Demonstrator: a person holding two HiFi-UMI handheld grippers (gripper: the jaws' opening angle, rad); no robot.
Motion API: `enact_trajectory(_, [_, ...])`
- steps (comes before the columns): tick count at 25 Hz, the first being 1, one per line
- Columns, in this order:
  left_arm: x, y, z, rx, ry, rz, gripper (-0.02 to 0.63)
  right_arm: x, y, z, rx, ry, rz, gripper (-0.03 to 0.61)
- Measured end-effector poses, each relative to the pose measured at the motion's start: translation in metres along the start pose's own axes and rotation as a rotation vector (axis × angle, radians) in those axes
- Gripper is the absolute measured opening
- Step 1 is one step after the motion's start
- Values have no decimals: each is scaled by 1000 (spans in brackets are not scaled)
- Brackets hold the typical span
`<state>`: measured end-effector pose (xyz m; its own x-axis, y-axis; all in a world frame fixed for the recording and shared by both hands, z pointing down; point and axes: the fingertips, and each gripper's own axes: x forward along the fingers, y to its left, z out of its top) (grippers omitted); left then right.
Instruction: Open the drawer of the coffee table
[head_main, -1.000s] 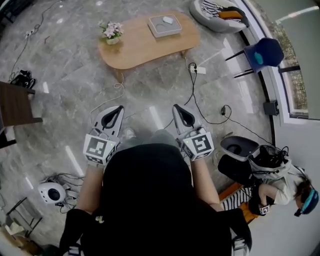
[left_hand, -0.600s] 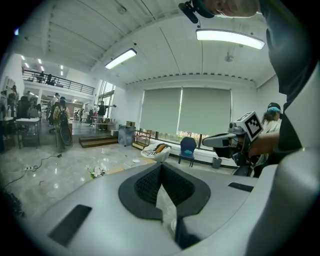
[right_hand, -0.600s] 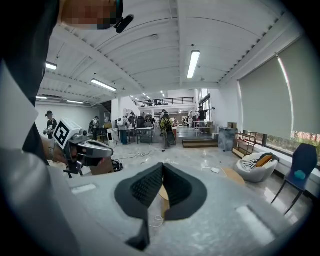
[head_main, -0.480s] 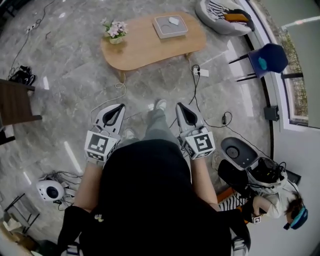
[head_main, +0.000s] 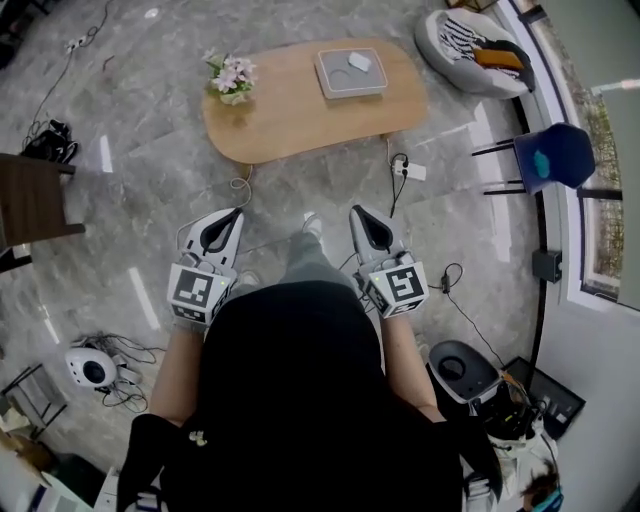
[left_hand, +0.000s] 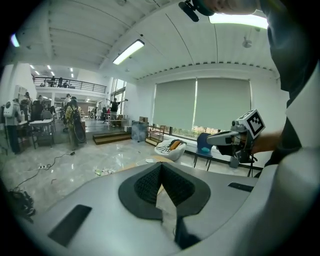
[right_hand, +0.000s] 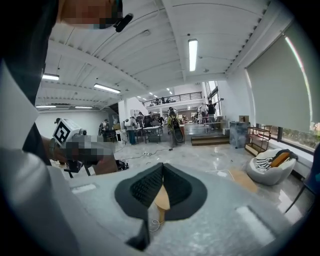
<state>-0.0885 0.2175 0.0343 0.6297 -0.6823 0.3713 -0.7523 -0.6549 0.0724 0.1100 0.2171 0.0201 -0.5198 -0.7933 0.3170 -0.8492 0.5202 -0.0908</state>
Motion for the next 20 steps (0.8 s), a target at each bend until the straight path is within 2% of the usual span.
enact_trajectory(4, [45, 7, 11, -58, 50, 78, 14, 25, -52, 8, -39, 17, 66, -2])
enact_trajectory(10, [101, 18, 10, -62, 97, 160, 14, 66, -111, 2, -72, 56, 167, -2])
enact_trajectory(15, [123, 34, -19, -99, 160, 223, 14, 98, -126, -19, -105, 113, 235, -2])
enact_trajectory(20, [132, 49, -51, -90, 224, 214, 14, 128, -120, -45, -105, 166, 260, -2])
